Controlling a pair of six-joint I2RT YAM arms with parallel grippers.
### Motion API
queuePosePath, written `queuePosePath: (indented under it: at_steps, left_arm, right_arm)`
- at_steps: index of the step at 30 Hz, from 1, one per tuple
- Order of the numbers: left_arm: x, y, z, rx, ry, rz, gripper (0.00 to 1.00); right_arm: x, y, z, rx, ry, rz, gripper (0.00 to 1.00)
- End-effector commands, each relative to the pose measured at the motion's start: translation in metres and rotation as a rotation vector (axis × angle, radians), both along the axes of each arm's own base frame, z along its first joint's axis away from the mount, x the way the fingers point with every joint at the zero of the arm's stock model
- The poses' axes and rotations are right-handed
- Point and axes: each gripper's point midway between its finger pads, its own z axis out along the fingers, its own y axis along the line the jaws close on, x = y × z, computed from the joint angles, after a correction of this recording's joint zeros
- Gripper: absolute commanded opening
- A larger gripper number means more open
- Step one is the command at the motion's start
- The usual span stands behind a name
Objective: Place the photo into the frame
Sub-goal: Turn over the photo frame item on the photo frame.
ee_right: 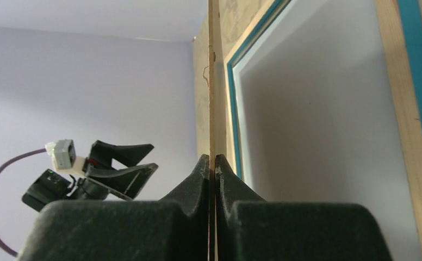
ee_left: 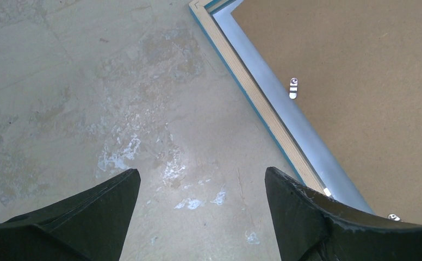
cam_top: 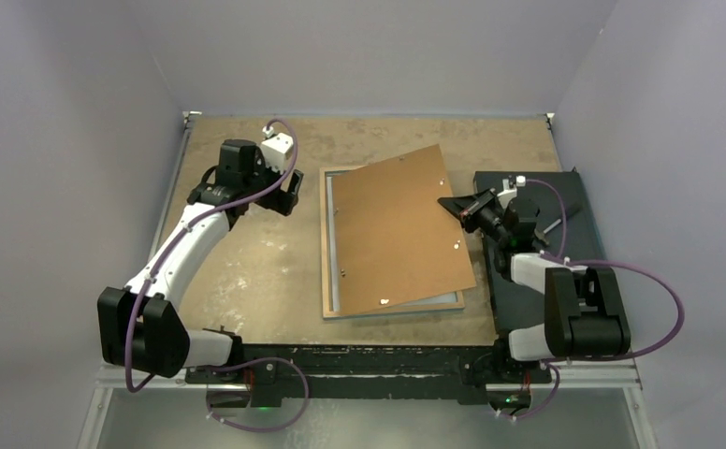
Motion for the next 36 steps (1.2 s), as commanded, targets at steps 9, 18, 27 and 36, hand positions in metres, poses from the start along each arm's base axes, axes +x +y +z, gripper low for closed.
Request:
queuePosePath:
  at_steps: [9, 18, 27, 36]
  left_arm:
    - [0.0, -0.004, 0.0, -0.002, -0.015, -0.03, 0.82]
    - [0.0, -0.004, -0.002, -0.006, -0.006, -0.029, 0.81]
    - [0.0, -0.005, -0.003, -0.013, 0.001, -0.029, 0.81]
    - [-0.001, -0.005, -0.007, -0.011, 0.011, -0.029, 0.81]
  right_arm:
    - [0.015, 0.003, 0.03, -0.009, -0.189, 0.032, 0.0]
    - [0.02, 0.001, 0.025, 0.024, -0.187, 0.01, 0.0]
    - [0.026, 0.005, 0.017, 0.033, -0.168, 0.005, 0.0]
    - [0.025, 0.017, 0.008, 0.025, -0.158, 0.025, 0.0]
